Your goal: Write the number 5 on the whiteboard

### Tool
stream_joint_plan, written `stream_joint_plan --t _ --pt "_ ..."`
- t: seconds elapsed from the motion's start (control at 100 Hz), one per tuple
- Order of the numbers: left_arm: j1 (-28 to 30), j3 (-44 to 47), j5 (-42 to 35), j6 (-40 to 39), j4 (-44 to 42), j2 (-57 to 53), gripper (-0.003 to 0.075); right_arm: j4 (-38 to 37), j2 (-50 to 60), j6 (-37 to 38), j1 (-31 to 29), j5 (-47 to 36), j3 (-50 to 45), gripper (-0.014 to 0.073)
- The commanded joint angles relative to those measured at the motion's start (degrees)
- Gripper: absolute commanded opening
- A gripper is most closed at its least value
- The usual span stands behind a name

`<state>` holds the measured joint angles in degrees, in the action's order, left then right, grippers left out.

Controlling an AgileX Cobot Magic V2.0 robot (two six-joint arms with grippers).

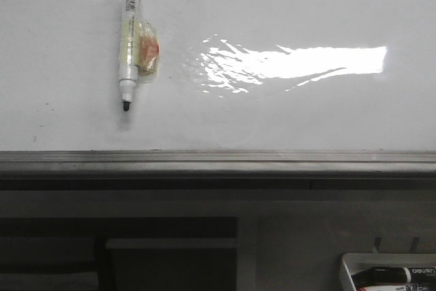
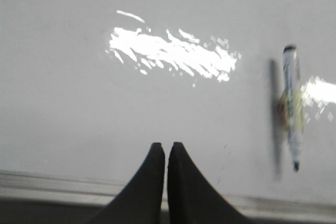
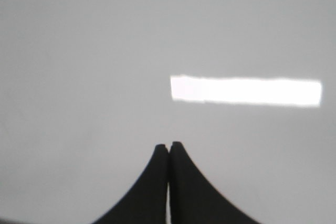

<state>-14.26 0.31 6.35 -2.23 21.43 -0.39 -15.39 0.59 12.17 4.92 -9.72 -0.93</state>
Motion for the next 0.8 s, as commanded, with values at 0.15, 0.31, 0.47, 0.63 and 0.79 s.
stream_joint_plan --t 0.15,0.31,0.47,0.63,0.79 --pt "0.2 0.9 -9.6 -0.2 19.7 -1.5 -0.002 6.7 1.0 7.9 -0.3 -5.1 -0.1 -0.0061" --pt "0.2 -1.8 -9.4 -0.1 19.0 -1.2 -0.0021 11.4 1.0 8.3 -0.3 5.3 4.6 -0.0061" --pt "0.2 -11.2 1.2 -0.1 4.6 6.3 -0.002 11.4 -2.5 8.2 -0.3 16.4 13.3 -0.0061" --pt "0.2 -22.4 9.1 -0.1 -4.5 20.3 0.0045 11.4 -9.9 3.5 -0.3 26.1 21.2 -0.0058" --pt "0.2 -29.1 13.3 -0.1 -3.9 31.8 0.0316 11.4 -15.3 1.7 -0.3 30.2 26.4 0.0115"
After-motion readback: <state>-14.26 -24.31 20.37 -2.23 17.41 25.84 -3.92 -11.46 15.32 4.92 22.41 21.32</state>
